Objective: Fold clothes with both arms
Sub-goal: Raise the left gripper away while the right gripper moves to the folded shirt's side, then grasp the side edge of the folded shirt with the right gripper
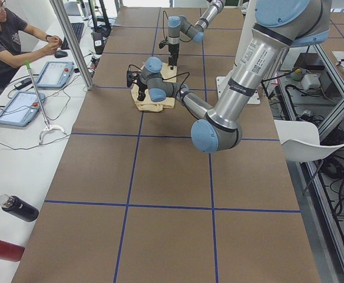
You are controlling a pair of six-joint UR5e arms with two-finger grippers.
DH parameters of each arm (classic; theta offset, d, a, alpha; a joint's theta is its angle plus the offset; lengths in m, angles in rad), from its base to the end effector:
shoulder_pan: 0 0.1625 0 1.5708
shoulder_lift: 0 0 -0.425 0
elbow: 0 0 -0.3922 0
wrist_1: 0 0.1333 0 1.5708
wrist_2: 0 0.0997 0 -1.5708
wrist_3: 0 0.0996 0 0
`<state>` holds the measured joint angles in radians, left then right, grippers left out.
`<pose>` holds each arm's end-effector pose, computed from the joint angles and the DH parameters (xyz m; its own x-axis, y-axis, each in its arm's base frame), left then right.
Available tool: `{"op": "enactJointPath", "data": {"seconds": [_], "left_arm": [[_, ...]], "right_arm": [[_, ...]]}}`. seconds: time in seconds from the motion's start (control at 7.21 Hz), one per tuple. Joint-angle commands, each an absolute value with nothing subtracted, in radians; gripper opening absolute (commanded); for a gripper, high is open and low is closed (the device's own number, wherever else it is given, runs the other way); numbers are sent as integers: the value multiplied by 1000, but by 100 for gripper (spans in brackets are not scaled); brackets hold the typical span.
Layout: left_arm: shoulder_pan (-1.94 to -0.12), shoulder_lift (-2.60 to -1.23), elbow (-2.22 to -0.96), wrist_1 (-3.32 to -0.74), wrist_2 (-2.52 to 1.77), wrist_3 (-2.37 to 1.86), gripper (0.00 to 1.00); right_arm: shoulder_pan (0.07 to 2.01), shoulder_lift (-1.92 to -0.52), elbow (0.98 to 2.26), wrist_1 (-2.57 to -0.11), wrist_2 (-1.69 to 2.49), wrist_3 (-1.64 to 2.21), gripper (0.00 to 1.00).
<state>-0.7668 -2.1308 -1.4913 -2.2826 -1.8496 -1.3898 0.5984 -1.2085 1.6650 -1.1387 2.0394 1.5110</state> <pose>0.4302 -0.5615 0.2840 0.3487 -0.0956 -0.9323 0.4271 0.9017 0.0672 -0.4745 -0.4304 0.3657 0.5327 0.2987 0.7918 -0.1814 0.9542 -0.2379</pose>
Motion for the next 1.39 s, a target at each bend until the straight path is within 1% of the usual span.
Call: {"op": "enactJointPath", "data": {"seconds": [0.0,0.14,0.42,0.55,0.83,1.25], "left_arm": [[-775,-2131,-1494,-2283,-1850,-1390,100],[-775,-2131,-1496,-2283,-1850,-1390,100],[-775,-2131,-1496,-2283,-1850,-1390,100],[-776,-2131,-1496,-2283,-1850,-1390,100],[-776,-2131,-1496,-2283,-1850,-1390,100],[-778,-2131,-1496,-2283,-1850,-1390,100]], "right_arm": [[598,-1209,1663,-1141,2042,1511,82],[594,-1207,1660,-1143,2042,1511,82],[592,-1207,1660,-1150,2042,1511,86],[589,-1203,1664,-1179,2042,1511,86],[588,-1193,1661,-1193,2042,1511,82],[584,-1192,1658,-1204,2040,1511,82]]}}
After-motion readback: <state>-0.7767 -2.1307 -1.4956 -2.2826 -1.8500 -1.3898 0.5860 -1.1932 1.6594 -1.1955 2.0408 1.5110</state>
